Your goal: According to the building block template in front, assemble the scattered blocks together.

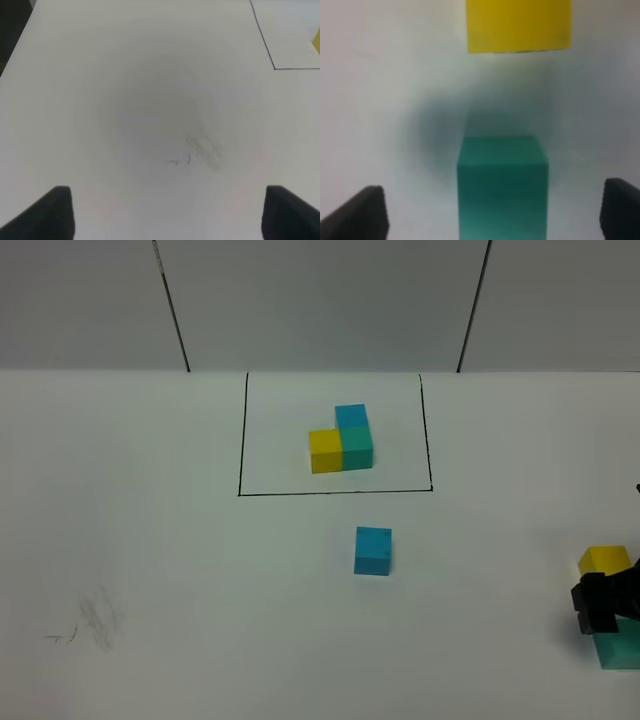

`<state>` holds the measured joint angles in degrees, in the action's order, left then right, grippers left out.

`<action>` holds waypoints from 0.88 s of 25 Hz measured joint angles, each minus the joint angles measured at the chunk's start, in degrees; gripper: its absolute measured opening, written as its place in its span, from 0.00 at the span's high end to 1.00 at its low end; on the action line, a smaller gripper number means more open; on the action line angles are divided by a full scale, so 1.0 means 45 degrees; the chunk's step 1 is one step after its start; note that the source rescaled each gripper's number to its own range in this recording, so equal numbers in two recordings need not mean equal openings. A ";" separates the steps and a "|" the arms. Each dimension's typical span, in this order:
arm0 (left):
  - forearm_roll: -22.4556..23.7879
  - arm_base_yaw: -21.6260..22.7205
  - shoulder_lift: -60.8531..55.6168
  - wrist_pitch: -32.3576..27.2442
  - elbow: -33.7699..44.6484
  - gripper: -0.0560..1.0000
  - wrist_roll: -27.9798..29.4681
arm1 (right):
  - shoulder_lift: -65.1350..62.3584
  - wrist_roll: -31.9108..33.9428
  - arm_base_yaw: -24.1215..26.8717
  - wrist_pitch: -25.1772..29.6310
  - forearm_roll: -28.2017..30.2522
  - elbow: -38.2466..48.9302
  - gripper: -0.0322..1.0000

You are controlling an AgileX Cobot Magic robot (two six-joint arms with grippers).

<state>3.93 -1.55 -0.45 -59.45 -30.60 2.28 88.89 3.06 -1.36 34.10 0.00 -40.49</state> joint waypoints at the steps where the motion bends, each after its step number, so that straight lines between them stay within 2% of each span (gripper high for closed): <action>1: 0.0000 0.0000 0.0000 0.0000 0.0000 0.28 0.0000 | 0.0028 0.0070 0.0000 0.0094 0.0068 0.0000 0.09; 7: 0.0000 0.0000 0.0000 0.0000 0.0000 0.28 0.0000 | 0.0736 0.0155 0.0000 0.0289 0.0174 0.0000 0.09; 22: 0.0000 0.0000 0.0000 0.0000 0.0000 0.28 0.0000 | 0.2173 0.0165 -0.0003 -0.0734 0.0149 0.0000 0.10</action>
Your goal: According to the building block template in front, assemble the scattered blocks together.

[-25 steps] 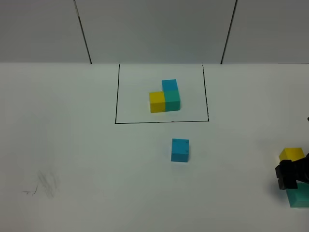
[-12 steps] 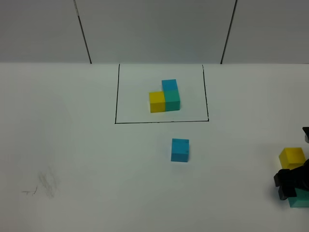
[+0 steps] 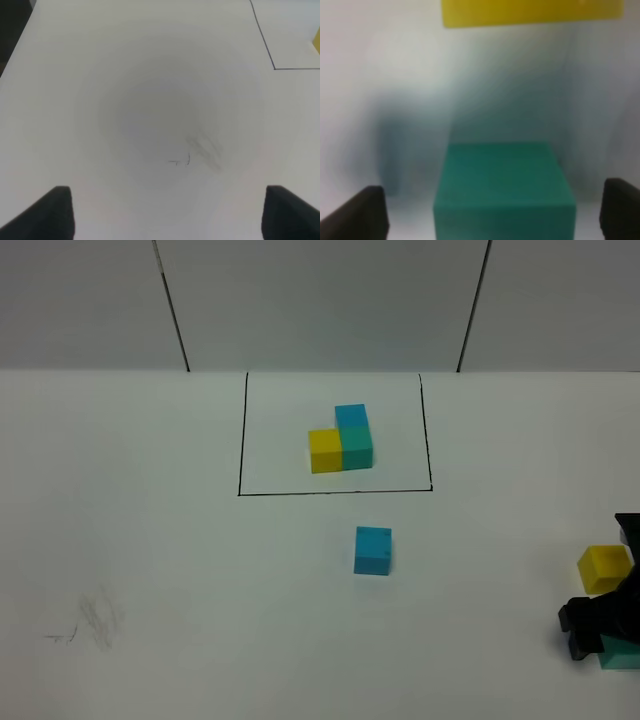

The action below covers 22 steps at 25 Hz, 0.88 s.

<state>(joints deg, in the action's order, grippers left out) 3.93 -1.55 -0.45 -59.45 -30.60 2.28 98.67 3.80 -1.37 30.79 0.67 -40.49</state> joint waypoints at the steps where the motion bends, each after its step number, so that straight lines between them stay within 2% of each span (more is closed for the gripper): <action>1: 0.0000 0.0000 0.0000 0.0000 0.0000 0.28 0.0000 | 0.0020 0.0000 0.0000 -0.0050 0.0000 0.0000 0.11; 3: 0.0000 0.0000 0.0000 0.0000 0.0000 0.28 0.0000 | 0.0020 0.0014 0.0000 -0.0109 0.0000 0.0000 0.15; 5: 0.0000 0.0000 0.0000 0.0000 0.0000 0.28 0.0000 | 0.0020 0.0014 0.0000 -0.0135 -0.0012 0.0000 0.26; 8: 0.0000 0.0000 0.0000 0.0000 0.0000 0.28 0.0000 | 0.0020 0.0014 0.0000 -0.0150 -0.0012 0.0000 0.55; 9: 0.0000 0.0000 0.0000 0.0000 0.0000 0.28 0.0000 | 0.0020 0.0014 0.0000 -0.0150 -0.0012 0.0000 0.68; 16: 0.0000 0.0000 0.0000 0.0000 0.0000 0.28 0.0000 | 0.0007 0.0002 0.0000 0.0135 0.0000 0.0000 0.69; 19: 0.0000 0.0000 0.0000 0.0000 0.0000 0.28 0.0000 | -0.0291 0.0002 -0.0080 0.0971 0.0000 0.0000 0.69; 22: 0.0000 0.0000 0.0000 0.0000 0.0000 0.28 0.0000 | -0.1137 0.0002 -0.0636 0.1592 0.0000 0.0010 0.69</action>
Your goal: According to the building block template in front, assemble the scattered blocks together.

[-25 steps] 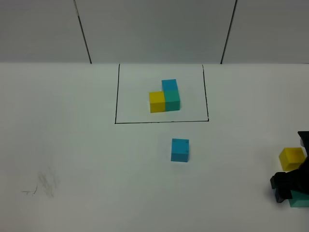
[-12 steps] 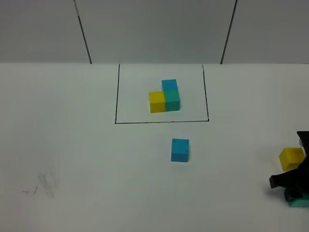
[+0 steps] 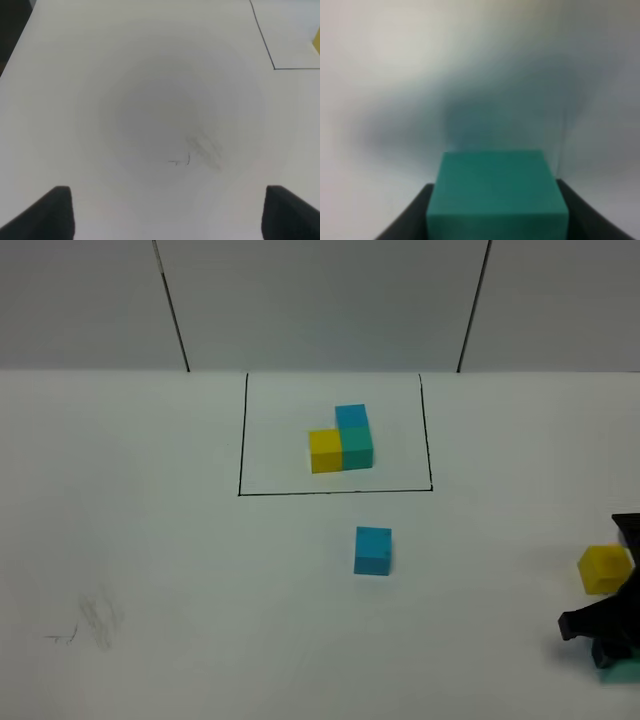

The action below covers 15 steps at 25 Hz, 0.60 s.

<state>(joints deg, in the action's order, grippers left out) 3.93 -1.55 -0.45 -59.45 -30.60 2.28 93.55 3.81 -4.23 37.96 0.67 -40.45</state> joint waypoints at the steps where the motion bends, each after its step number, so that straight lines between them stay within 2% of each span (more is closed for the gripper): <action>1: 0.0004 0.0000 0.0000 0.0000 0.0000 0.28 0.0000 | -0.0401 0.0000 -0.0326 0.0141 0.0000 0.0000 0.69; 9: 0.0004 0.0000 0.0000 0.0000 0.0000 0.28 0.0000 | -0.3884 0.0404 -0.4245 0.0859 -0.0559 0.0000 0.69; 12: 0.0004 0.0000 0.0000 0.0000 0.0000 0.28 -0.0012 | -0.4772 0.1575 -0.5604 0.0691 -0.0617 0.0000 0.69; 15: 0.0004 0.0000 0.0000 0.0000 0.0000 0.28 -0.0012 | -0.5202 0.3605 -0.6421 0.0414 -0.0149 0.0000 0.69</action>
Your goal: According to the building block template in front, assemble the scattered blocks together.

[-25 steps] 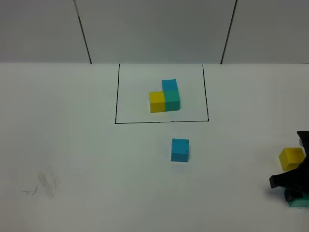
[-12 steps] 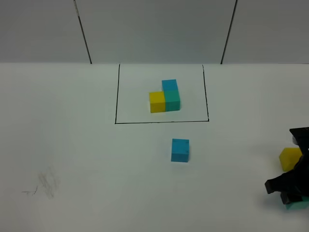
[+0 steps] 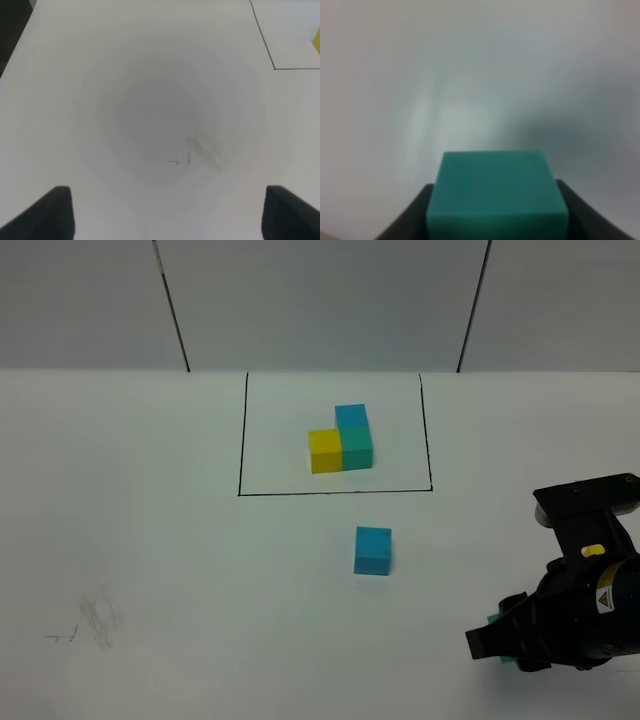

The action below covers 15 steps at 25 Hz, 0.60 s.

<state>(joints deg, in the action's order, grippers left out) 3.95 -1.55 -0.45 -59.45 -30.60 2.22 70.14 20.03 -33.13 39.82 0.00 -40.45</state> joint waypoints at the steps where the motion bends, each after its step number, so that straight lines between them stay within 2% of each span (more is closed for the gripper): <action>1: 0.0000 0.0000 0.0000 0.0000 0.0000 0.28 0.0000 | -0.0001 0.0883 -0.0152 -0.0036 0.0347 0.0000 0.69; 5: 0.0000 0.0000 0.0000 0.0000 0.0000 0.28 0.0000 | 0.0506 0.4024 -0.0690 -0.0207 0.1505 -0.0018 0.69; 10: 0.0000 0.0000 0.0000 0.0000 0.0000 0.28 0.0000 | 0.2314 0.7050 -0.1210 -0.0059 0.2659 -0.1040 0.69; 15: 0.0000 0.0000 0.0000 0.0000 0.0000 0.28 0.0000 | 0.4739 0.8138 -0.1435 0.1253 0.2912 -0.3493 0.69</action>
<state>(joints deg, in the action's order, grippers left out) 3.95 -1.55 -0.45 -59.45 -30.60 2.22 91.47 56.65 -39.59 45.45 13.10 -56.17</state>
